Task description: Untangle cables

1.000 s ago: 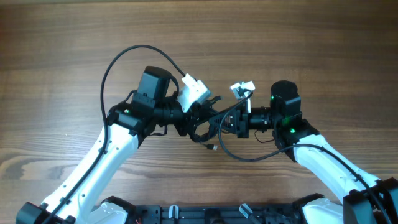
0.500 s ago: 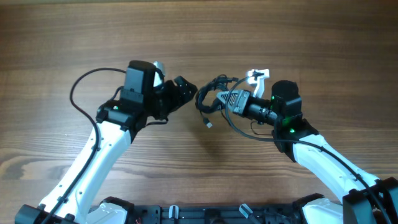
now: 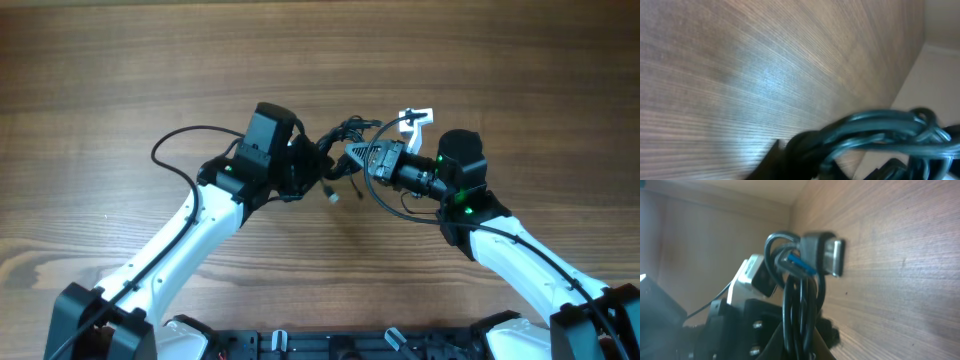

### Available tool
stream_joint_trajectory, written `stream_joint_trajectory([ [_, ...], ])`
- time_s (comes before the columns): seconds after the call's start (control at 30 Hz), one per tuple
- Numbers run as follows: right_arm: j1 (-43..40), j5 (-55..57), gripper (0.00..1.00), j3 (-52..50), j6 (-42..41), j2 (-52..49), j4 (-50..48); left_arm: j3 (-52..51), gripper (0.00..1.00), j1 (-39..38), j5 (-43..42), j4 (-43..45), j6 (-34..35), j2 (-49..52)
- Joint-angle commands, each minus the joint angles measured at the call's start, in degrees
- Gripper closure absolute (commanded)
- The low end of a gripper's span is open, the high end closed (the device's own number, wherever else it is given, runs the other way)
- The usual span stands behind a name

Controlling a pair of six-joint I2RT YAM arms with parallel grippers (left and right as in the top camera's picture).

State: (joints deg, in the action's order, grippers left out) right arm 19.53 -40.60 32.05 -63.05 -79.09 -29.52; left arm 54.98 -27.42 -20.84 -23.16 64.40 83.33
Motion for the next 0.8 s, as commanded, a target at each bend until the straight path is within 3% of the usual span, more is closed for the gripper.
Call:
stream_joint_trajectory([
  [0.0, -0.2, -1.49, 0.92, 0.26, 0.31, -0.2, 0.37, 0.52, 0.96, 0.35, 2.64, 1.27, -0.15, 1.09],
  [0.07, -0.28, -2.36, 0.64, 0.26, 7.26, -0.2, 1.33, 0.52, 0.96, 2.91, 3.52, 1.05, -3.91, 0.98],
  [0.13, -0.85, -3.43, 0.5, 0.26, 10.73, -0.2, 2.56, 0.55, 0.96, 6.97, 1.86, -1.11, -8.02, 0.2],
  [0.27, -4.28, -4.07, 0.45, 0.26, 15.47, -0.2, 2.73, 0.52, 0.96, 18.75, -10.43, -4.92, -23.74, -2.08],
  [0.4, -4.04, -4.55, 0.4, 0.26, 21.2, -0.2, 2.34, 0.52, 0.96, 27.15, -33.88, -5.2, -42.47, -1.95],
  [0.53, -1.64, -4.5, 0.39, 0.26, 21.0, -0.2, 0.81, 0.52, 0.96, 27.39, -40.35, -5.22, -47.74, -1.95],
  [0.67, 1.14, -3.63, 0.38, 0.26, 20.28, -0.2, -6.47, 0.52, 0.96, 26.14, -40.68, -5.18, -47.74, -1.95],
  [0.77, 2.62, 2.03, 0.32, 0.26, 15.98, -0.2, -8.44, 0.52, 0.96, 24.35, -40.68, -5.18, -47.69, -1.9],
])
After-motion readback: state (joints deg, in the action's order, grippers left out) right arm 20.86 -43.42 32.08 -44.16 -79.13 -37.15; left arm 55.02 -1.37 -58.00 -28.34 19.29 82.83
